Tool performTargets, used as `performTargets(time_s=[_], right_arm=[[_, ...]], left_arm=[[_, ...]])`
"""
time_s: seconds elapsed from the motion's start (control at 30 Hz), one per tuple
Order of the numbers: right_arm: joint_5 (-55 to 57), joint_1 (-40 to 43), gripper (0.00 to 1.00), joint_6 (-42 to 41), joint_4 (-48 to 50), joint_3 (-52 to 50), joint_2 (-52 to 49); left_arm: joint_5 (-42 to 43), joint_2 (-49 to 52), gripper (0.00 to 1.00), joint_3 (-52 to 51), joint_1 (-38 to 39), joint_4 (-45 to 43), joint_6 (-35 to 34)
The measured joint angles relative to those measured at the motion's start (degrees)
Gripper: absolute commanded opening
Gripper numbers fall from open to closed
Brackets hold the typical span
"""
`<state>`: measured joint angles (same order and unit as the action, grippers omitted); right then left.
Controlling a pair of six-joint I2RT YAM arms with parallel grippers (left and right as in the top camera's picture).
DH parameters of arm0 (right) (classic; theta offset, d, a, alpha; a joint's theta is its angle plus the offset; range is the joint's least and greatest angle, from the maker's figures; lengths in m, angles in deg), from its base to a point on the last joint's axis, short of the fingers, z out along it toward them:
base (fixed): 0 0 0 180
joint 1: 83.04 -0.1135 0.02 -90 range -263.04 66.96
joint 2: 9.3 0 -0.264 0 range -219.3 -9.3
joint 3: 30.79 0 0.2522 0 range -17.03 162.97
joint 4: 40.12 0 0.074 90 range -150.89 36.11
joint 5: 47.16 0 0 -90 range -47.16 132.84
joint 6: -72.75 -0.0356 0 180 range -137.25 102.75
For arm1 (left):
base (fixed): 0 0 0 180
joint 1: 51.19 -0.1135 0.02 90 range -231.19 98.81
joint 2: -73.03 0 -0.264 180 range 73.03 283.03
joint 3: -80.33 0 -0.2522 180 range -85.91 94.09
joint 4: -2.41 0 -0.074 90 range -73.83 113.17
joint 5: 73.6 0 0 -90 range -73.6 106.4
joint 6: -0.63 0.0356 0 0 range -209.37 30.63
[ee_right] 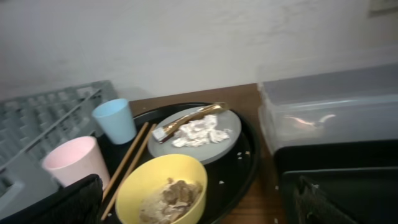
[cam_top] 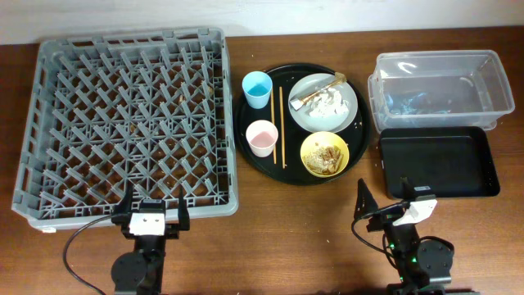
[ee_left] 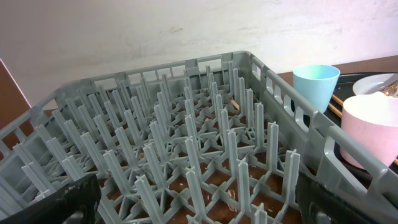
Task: Sort waste into correct bins and load items into the dishwasher rack
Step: 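Reach the right gripper to the white plate and grasp the tissue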
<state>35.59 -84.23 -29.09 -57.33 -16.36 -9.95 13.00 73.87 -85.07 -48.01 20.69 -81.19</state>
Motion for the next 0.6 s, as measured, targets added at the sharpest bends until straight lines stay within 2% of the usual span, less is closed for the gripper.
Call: performTargets(time_s=[0.1,0.2,0.3,0.47,0.6], right_arm=[[-3.17,0.0,0.98,0.44,-1.77,5.22,-4.33],[-8.11,0.0,0.98,3.85,-2.95,20.39,-19.17],[-12.87,-0.04,0.98,5.03,-13.09,40.19,-39.98],[-15.8,-0.04,0.98,6.16,-36.87,76.0,-71.38],[-14.75,-0.13,0.99,7.76,-49.88,97.5,-94.25]], left_arm=[[0.02,0.02,0.99,0.0,0.0,0.0,0.0],[0.02,-0.13,0.99,0.0,0.0,0.0,0.0],[0.2,-0.11,0.99,0.0,-0.02,0.07,0.02],[0.22,-0.2,1.0,0.0,-0.11,-0.02,0.04],[0.17,-0.17,1.0,0.0,-0.11,0.0,0.22]])
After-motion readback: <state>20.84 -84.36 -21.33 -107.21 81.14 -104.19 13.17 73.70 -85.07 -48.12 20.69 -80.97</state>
